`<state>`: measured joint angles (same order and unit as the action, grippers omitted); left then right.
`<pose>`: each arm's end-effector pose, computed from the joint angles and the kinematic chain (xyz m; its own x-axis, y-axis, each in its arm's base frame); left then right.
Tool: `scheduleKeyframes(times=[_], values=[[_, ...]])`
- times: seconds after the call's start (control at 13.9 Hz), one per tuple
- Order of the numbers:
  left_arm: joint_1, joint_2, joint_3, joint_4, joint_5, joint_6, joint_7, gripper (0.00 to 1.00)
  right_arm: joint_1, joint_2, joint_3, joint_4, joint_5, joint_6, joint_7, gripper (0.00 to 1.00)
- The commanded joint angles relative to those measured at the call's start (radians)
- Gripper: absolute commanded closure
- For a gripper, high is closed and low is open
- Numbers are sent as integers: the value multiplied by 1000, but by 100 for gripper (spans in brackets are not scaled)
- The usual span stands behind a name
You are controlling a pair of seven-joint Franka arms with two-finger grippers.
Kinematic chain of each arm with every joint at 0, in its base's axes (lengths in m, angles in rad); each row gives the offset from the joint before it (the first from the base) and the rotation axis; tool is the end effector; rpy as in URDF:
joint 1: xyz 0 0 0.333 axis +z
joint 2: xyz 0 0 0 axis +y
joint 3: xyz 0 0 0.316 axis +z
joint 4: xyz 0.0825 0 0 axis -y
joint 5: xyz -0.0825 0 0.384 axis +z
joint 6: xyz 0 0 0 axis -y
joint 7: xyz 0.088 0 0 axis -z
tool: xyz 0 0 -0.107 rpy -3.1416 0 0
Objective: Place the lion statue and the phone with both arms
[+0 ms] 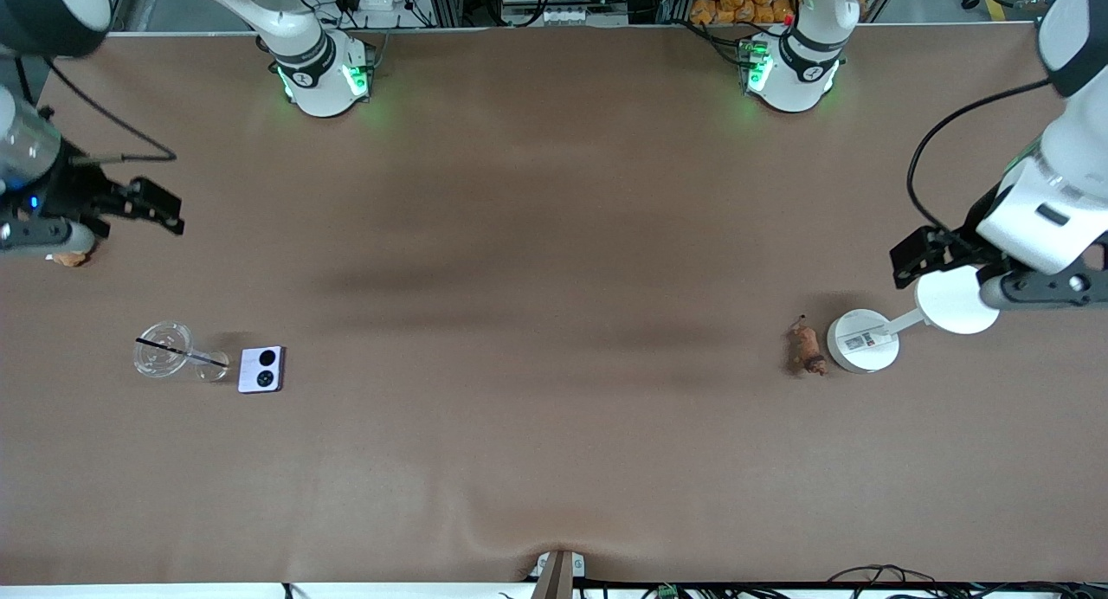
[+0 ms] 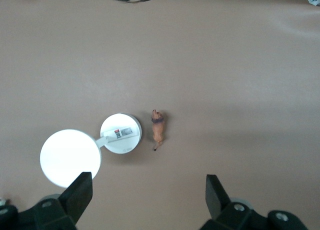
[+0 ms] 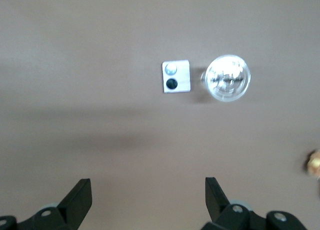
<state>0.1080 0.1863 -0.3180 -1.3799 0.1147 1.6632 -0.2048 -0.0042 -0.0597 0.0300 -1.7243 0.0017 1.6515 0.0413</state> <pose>0.6113 -0.0985 0.6197 0.9933 -0.0034 0.1151 0.0005 -0.9994 -0.0340 0.5399 0.0145 0.5914 0.9998 -0.0157 -0.0131 -0.0157 -0.9999 0.0006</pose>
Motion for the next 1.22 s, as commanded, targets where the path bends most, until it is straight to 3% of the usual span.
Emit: scheduleKeyframes(times=[0.0, 0.22, 0.36, 0.57, 1.15], values=[[-132, -114, 159, -109, -44, -16, 4, 0, 0, -23, -10, -8, 30, -39, 61, 0], [-256, -223, 296, -237, -75, -16, 4, 0, 9, -18, -50, 41, 30, -119, 48, 0], [-267, -298, 316, -310, -96, -16, 4, 0, 56, -15, -99, 66, 30, -159, 38, 0], [-264, -367, 326, -381, -118, -16, 2, 0, 59, -11, -105, 83, 27, -154, 22, 0], [-255, -327, 329, -283, -116, -123, 22, 0, 82, -11, -99, 81, 27, -156, 5, 0]])
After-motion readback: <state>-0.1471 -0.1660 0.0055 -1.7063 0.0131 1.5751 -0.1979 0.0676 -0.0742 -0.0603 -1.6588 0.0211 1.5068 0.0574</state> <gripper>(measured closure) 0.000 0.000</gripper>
